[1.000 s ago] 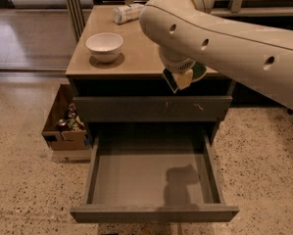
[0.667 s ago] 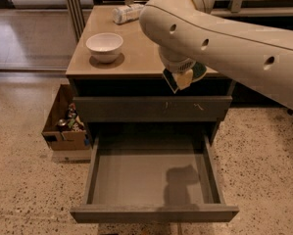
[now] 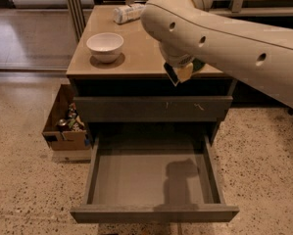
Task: Pick sponge from middle drawer and place on counter
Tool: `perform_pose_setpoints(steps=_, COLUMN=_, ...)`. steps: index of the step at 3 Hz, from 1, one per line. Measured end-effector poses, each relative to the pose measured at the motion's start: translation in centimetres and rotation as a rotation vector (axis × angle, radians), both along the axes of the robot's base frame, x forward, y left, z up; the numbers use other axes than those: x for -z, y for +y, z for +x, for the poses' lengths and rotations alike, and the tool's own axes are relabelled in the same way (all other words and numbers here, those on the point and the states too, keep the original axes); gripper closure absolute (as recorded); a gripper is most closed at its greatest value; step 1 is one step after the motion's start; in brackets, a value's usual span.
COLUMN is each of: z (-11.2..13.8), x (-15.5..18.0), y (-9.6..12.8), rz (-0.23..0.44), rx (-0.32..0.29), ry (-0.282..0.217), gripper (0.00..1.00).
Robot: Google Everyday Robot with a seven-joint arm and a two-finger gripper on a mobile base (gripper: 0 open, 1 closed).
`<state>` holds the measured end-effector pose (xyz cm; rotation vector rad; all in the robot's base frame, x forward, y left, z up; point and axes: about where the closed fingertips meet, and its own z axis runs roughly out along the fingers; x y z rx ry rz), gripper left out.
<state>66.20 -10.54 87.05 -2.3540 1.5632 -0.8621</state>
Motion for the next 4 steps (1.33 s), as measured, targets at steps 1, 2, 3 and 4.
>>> perform_pose_setpoints(steps=1, z=2.4, x=-0.1, y=0.2, rz=-0.018, rx=-0.032, ry=-0.017, gripper=1.0)
perform_pose_setpoints(steps=2, z=4.6, x=0.2, y=0.6, rz=-0.026, rx=-0.057, ry=-0.018, gripper=1.0)
perform_pose_setpoints(steps=3, z=7.1, x=1.1, y=0.9, rz=-0.038, rx=-0.077, ry=-0.008, gripper=1.0)
perform_pose_setpoints(steps=4, z=9.0, x=2.2, y=0.8, rz=-0.049, rx=-0.078, ry=0.023, gripper=1.0)
